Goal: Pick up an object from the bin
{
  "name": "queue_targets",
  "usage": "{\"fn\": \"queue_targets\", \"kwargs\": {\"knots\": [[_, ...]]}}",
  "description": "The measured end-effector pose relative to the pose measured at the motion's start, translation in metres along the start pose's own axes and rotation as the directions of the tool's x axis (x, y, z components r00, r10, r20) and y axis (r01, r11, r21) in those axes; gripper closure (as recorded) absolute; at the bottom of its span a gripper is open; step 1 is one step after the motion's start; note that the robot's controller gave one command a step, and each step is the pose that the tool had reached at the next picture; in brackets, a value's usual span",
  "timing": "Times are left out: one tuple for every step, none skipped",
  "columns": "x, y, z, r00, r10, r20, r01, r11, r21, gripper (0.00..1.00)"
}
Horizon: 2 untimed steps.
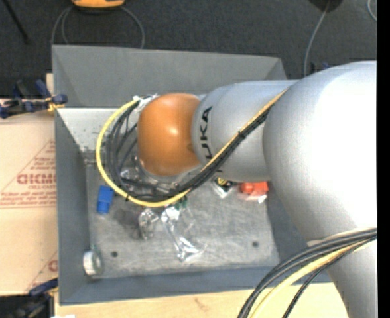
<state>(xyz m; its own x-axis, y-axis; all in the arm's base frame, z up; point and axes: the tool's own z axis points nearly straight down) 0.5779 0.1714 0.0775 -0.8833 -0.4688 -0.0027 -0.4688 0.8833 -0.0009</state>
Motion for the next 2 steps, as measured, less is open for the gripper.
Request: {"fn": "queue_targets", "kwargs": {"knots": [[-0.001, 0.001, -0.001, 1.000, 0.004, 0.003, -0.004, 1.000, -0.002, 1.00], [-0.013, 0.002, -0.126, 1.000, -0.013, 0.010, 0.013, 1.000, 0.003, 1.00]]}}
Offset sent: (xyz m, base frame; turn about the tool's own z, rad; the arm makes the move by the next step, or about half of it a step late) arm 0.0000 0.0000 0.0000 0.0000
